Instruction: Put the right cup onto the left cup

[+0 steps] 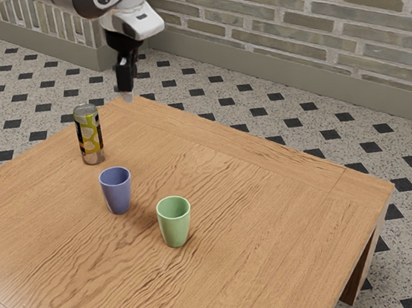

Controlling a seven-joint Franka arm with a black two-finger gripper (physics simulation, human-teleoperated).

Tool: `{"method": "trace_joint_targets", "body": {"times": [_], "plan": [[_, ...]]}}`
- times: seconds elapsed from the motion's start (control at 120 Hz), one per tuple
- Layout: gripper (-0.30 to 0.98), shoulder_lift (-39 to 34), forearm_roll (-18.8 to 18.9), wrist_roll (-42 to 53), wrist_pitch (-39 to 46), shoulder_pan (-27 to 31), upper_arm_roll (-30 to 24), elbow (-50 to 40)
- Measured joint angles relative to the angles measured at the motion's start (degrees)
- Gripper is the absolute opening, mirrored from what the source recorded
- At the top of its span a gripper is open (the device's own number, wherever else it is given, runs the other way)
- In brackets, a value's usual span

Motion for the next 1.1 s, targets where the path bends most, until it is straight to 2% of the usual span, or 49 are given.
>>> {"method": "trace_joint_targets", "body": {"times": [0.233, 0.375, 0.633, 1.017, 1.1], "plan": [[0.69, 5.8, -2.6, 1.6, 2.4, -3.2, -0.7, -0.1], [0.69, 9.1, -2.7, 1.8, 4.8, -0.8, -5.6, -0.6], [0.69, 13.8, -2.3, 1.1, 12.3, -2.1, -6.3, -4.3], [0.69, 14.5, -2.3, -0.1, 19.7, -2.3, -6.6, -13.3], [0.61, 14.5, -2.3, -0.4, 20.9, -2.4, -6.9, -14.8]]}}
